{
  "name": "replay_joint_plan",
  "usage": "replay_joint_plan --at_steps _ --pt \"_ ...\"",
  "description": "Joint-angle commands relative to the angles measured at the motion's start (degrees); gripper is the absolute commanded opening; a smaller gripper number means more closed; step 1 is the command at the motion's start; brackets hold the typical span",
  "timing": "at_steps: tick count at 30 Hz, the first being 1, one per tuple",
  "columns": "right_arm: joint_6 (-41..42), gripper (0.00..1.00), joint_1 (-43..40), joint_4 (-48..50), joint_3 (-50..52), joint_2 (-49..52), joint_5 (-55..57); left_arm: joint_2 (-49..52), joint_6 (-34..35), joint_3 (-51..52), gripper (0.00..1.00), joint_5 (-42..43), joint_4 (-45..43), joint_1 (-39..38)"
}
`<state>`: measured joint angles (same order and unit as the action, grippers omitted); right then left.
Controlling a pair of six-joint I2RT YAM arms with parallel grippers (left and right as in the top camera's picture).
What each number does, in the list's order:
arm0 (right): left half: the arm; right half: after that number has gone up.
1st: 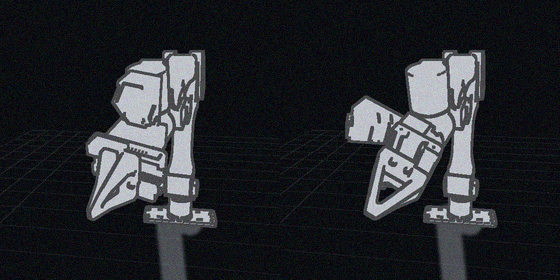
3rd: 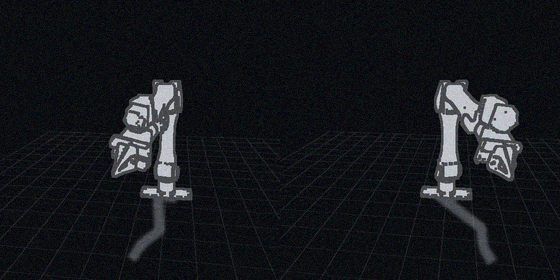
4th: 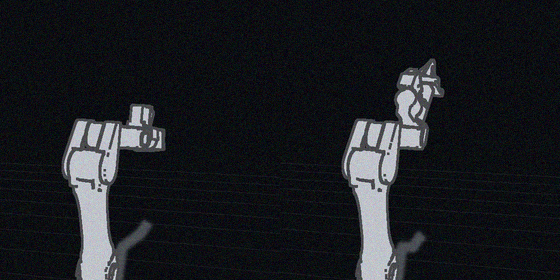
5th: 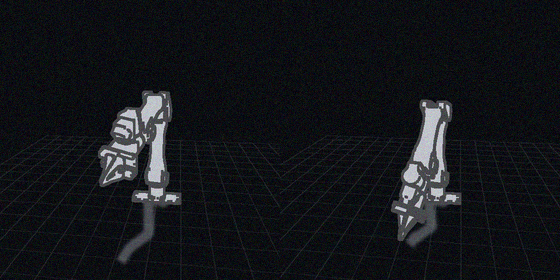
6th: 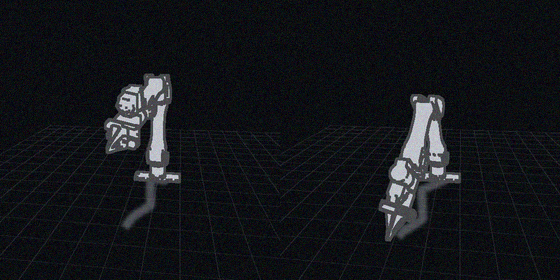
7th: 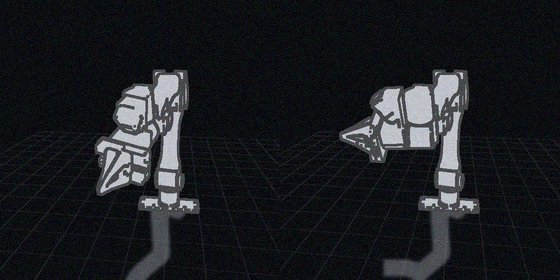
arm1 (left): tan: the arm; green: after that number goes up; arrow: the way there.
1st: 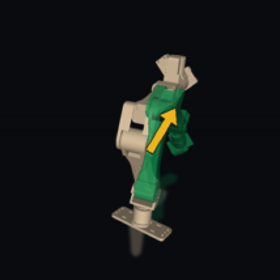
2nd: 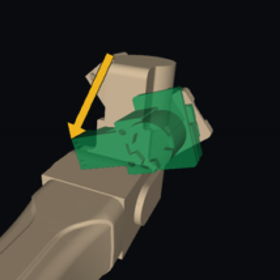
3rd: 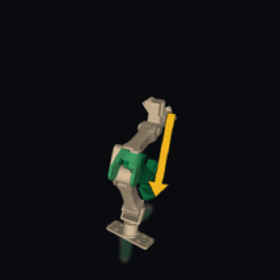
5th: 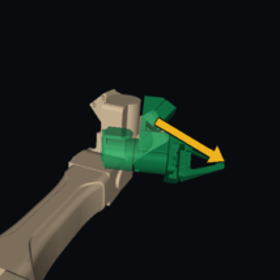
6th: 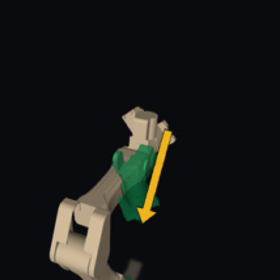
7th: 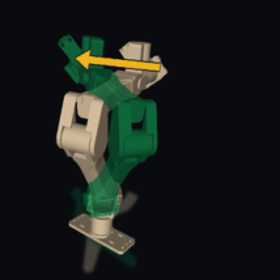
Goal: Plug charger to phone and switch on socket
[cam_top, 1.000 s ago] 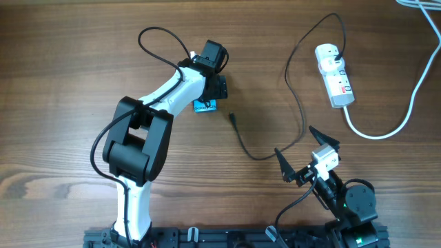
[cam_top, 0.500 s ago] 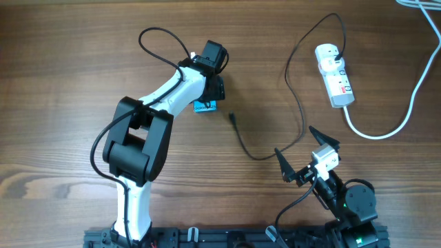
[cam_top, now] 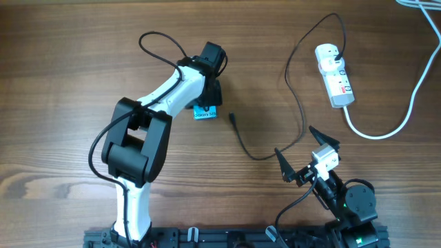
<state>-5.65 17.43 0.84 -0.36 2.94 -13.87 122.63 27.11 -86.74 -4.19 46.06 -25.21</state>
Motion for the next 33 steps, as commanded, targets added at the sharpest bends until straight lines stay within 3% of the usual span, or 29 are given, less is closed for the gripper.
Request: replay_joint_plan --at_steps 1,6,13,25,33 --pt "-0.37 1.0 0.13 0.22 0.07 -0.02 0.52 3.15 2.14 2.43 0.62 4.81 2.93 -0.07" --pt "-0.39 1.0 0.13 0.22 0.07 -0.02 0.52 3.15 3.61 2.43 0.66 3.04 0.52 0.04" --pt "-0.39 1.0 0.13 0.22 0.07 -0.02 0.52 3.15 3.58 2.43 1.0 3.06 -1.51 0.04" --pt "-0.37 1.0 0.13 0.22 0.07 -0.02 0.52 3.04 3.34 2.29 1.0 2.6 -3.02 0.17" --pt "-0.39 1.0 0.13 0.22 0.04 -0.02 0.52 -0.37 3.37 -1.03 1.0 1.77 0.5 2.54"
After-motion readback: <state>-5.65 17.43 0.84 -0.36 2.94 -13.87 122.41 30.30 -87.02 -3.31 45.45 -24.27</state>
